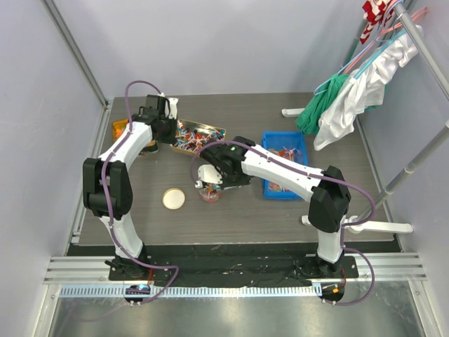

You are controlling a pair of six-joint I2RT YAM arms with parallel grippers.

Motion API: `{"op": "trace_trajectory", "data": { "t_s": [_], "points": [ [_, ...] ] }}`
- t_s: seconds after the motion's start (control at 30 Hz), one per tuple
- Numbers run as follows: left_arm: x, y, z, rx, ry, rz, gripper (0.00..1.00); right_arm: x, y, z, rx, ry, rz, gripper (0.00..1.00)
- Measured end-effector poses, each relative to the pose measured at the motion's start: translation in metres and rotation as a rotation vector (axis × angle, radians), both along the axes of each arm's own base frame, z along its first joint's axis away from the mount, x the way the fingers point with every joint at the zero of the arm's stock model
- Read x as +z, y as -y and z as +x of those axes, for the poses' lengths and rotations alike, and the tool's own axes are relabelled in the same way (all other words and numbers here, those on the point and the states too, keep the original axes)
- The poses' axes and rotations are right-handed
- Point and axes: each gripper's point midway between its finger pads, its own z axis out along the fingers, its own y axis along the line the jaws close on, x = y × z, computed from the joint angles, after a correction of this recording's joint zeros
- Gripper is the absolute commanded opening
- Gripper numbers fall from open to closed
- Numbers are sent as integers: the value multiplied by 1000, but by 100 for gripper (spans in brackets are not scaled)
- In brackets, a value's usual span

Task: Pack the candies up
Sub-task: Place the fake candies in the packing bottle.

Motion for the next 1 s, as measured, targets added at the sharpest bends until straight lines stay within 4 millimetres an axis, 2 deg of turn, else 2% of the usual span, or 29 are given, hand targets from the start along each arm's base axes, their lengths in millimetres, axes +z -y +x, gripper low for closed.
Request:
{"op": "trace_trajectory", "data": {
  "t_s": [0.3, 0.5, 0.73, 1.0],
  "points": [
    [0, 0, 0, 0, 0, 0, 0, 0, -7, 1, 17, 2, -18, 1],
    [0, 0, 0, 0, 0, -1, 0, 10, -13, 6, 19, 27, 7, 1],
    [0, 0, 0, 1, 0, -1, 0, 17, -26, 24, 7, 107, 50, 1],
    [0, 0, 0, 1, 0, -1, 0, 7, -37, 47, -22, 152, 78, 1]
  ]
}}
